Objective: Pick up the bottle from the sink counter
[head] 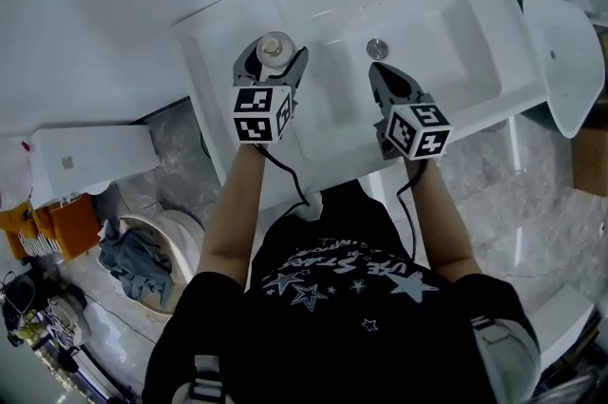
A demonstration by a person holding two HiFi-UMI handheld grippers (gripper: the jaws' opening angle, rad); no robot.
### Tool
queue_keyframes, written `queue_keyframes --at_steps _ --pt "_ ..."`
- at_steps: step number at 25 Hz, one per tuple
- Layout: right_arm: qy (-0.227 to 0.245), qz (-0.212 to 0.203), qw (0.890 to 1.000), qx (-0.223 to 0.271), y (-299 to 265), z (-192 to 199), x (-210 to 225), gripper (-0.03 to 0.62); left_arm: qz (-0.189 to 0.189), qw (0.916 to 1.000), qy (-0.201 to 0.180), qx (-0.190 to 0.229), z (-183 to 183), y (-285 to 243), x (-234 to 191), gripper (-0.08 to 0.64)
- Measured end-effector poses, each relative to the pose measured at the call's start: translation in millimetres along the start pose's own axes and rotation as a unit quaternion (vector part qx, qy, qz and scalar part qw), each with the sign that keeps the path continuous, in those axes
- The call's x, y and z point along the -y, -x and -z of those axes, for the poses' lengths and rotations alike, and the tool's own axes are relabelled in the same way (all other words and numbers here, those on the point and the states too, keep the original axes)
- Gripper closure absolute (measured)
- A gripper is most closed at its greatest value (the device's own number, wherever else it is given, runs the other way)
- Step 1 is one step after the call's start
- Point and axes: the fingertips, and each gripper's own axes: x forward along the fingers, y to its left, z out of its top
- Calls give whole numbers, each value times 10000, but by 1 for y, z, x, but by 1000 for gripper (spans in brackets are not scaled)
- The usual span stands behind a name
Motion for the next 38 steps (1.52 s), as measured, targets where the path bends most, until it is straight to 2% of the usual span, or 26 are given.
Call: queue_keyframes --at_steps 10,19,38 --pt "144 8 9995 272 49 16 -78 586 256 9996 11 93 20 107 13 215" --pt "238 82 9988 429 88 38 -138 586 504 9986 119 65 58 185 26 215" --pt "494 192 9973 514 176 97 -243 586 741 9968 38 288 98 325 38 215"
